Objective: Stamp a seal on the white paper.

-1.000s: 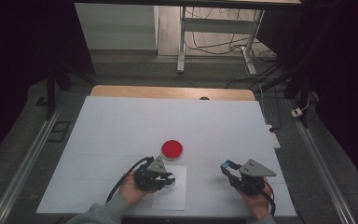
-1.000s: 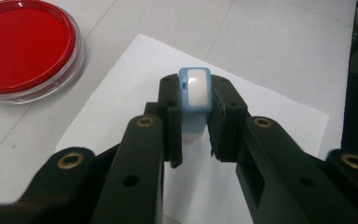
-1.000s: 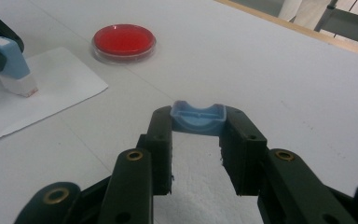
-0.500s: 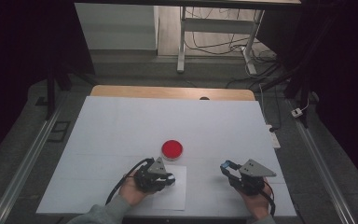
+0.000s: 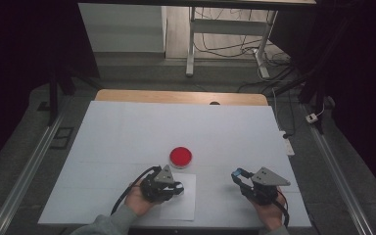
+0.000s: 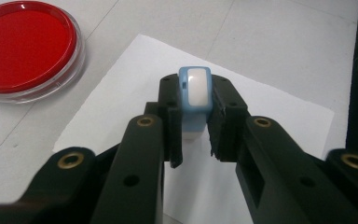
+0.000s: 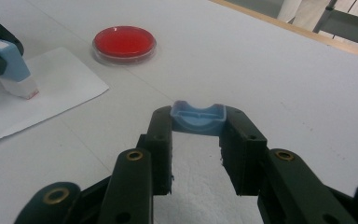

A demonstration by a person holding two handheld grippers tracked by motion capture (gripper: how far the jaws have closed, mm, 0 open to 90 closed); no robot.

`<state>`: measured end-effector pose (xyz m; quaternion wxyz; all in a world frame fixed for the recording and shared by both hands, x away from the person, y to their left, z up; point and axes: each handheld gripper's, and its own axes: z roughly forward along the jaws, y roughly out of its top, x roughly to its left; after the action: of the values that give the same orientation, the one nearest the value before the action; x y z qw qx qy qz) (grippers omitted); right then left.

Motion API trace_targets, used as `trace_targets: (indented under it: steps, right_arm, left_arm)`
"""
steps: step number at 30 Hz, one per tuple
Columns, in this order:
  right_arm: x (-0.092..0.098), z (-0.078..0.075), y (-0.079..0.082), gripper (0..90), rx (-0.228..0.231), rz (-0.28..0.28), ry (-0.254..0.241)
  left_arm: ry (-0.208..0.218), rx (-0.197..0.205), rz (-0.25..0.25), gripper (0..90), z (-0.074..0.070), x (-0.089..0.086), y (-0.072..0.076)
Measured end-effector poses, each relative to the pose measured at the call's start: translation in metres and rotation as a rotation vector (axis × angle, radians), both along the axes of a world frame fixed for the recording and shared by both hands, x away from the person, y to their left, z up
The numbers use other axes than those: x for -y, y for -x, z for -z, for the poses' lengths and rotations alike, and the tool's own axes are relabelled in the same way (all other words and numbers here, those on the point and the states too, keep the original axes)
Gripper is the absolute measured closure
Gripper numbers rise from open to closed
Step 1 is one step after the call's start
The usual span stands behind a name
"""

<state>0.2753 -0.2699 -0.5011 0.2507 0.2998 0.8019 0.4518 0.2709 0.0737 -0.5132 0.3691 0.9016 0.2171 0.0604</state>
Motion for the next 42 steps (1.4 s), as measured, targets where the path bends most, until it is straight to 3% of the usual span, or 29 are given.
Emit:
trace_targets:
  steps: [27, 35, 38, 42]
  right_arm:
    - [0.000, 0.000, 0.000, 65.0, 0.003, -0.004, 0.001]
    - [0.000, -0.001, 0.000, 65.0, 0.003, -0.003, 0.000]
    - [0.000, -0.001, 0.000, 65.0, 0.002, -0.003, 0.001]
    - [0.000, -0.001, 0.000, 65.0, 0.005, -0.003, 0.000]
  left_arm:
    - [0.013, -0.005, -0.006, 76.5, 0.001, -0.001, 0.000]
    - [0.051, 0.001, -0.030, 76.4, -0.004, -0.004, 0.000]
    - [0.114, 0.001, -0.043, 76.3, -0.011, -0.011, -0.002]
    - [0.143, 0.010, -0.047, 76.3, -0.019, -0.015, -0.002]
